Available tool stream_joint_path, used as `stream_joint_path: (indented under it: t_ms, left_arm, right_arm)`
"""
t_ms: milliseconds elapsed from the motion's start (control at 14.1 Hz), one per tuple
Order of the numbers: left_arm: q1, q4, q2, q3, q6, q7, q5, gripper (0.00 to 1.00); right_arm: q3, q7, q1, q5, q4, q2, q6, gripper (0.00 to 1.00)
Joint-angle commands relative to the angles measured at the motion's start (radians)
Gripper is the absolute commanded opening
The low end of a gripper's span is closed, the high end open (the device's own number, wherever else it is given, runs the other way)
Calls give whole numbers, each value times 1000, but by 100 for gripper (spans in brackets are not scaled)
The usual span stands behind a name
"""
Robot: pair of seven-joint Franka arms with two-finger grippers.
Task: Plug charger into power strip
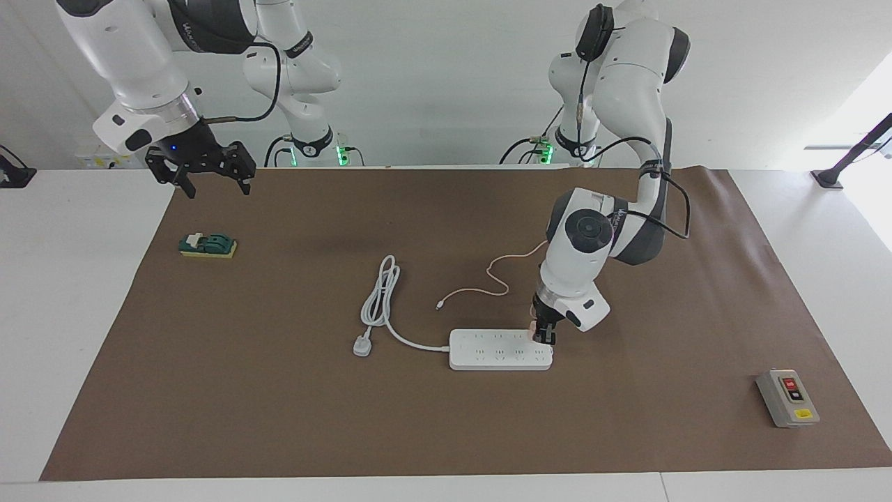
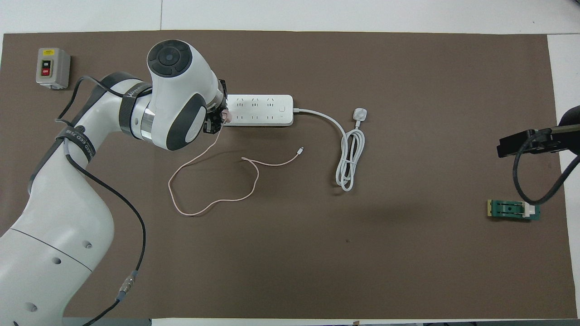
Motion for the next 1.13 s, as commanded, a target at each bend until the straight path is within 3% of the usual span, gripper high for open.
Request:
stream_joint_path:
  t_ms: [0,71,142,213,284,780,1063]
  left_arm:
    - [-13,-14,82,41,56,39,55,0]
    - [-10,-13,75,41,56,37,55,0]
    - [-5,-10,61,41,59,31,53,48]
    - [-5,2,52,43,53,33,53,88]
    - [4,9,39,41,42,33,53,100]
    - [65,67,-89,38,-18,53,55,100]
    - [137,65,-178,40,-157,380,55,100]
  right_arm:
    - [13,15,-15,14,-3,-12,-13,100]
    - [13,15,-15,14,-3,-12,-13,100]
    - [13,15,-15,14,-3,-11,-13,100]
    - [13,15,-15,14,-3,-12,-13,100]
    - [13,15,-15,14,-3,-12,-13,100]
    - [12,15,-15,14,-3,-12,-13,100]
    - [12,15,-15,14,-3,-12,-13,100]
